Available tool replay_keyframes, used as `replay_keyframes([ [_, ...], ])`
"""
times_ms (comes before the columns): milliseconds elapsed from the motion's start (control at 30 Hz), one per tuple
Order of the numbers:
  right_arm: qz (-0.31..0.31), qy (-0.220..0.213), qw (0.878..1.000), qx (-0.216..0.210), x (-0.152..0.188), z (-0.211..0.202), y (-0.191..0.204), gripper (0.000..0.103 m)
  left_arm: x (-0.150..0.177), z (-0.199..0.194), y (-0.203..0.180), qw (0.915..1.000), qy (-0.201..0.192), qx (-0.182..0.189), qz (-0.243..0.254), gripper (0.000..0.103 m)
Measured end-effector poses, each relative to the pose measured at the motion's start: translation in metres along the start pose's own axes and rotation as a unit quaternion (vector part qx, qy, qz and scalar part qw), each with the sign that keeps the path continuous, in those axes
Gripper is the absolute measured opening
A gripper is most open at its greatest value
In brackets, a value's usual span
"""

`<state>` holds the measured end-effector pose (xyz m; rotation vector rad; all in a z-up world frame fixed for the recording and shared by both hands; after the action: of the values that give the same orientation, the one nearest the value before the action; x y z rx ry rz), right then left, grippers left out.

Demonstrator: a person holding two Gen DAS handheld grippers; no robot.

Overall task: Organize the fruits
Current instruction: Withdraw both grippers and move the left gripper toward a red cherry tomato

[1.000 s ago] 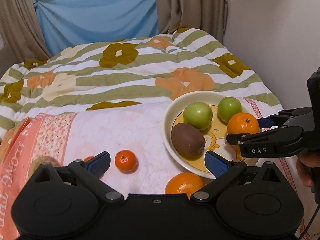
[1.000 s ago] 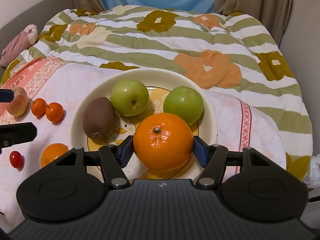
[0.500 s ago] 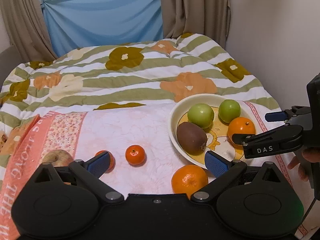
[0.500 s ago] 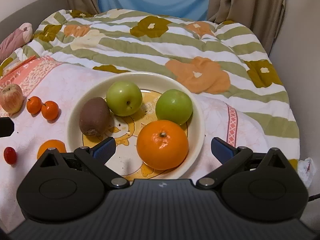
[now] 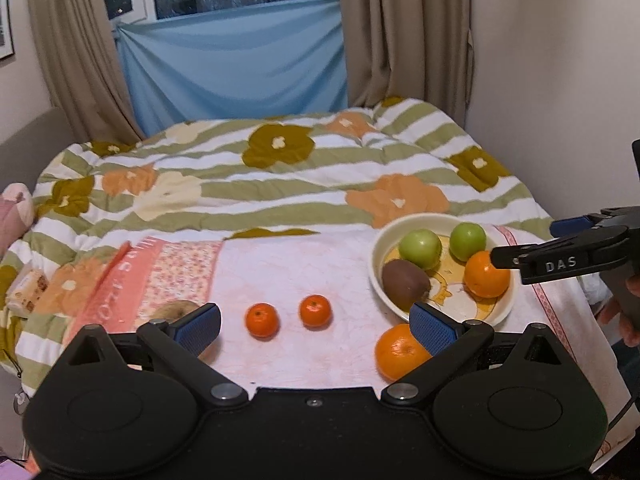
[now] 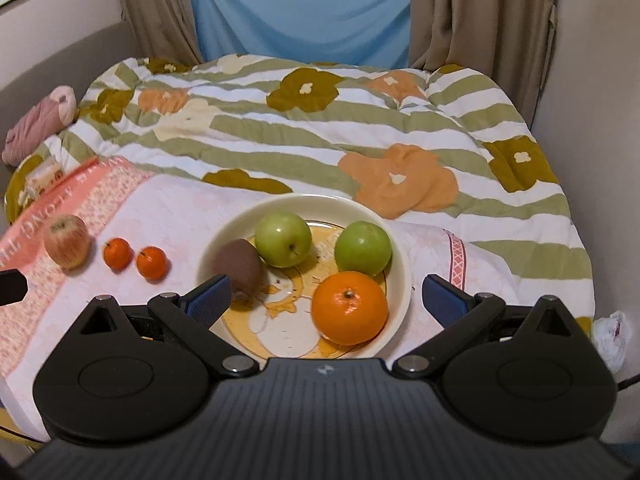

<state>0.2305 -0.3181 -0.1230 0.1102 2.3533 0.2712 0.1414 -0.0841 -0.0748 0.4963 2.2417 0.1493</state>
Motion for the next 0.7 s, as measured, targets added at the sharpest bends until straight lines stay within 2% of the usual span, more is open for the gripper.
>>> replay_keyframes([
  [167,0.005,-0.013,1.0,0.013,0.002,-0.026,0.016,0.103,0.007,-0.02,0.019,0.9998,-0.018,0.003,0.001,0.102],
  [367,0.033,-0.022,0.999,0.014,0.014,-0.056,0.038,0.103,0.022,-0.031,0.033,0.999,-0.029,0.032,0.013,0.102],
  [700,0.068,-0.015,0.996,0.052,0.055,-0.083,0.064,0.103,0.058,-0.025,0.048,0.9955,0.007,0.088,0.036,0.101],
])
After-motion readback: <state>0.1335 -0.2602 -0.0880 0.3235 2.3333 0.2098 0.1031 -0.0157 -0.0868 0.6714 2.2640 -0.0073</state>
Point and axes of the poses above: each gripper's, at about its wrist camera, not at the fingertips, and z roughly the way its jaws point, y to its left, x to its underside, the point moved 9 cm from there along z, roughly the way its jaws point, and after that the axes turned 15 degrees about z, right-handed, at the moved point
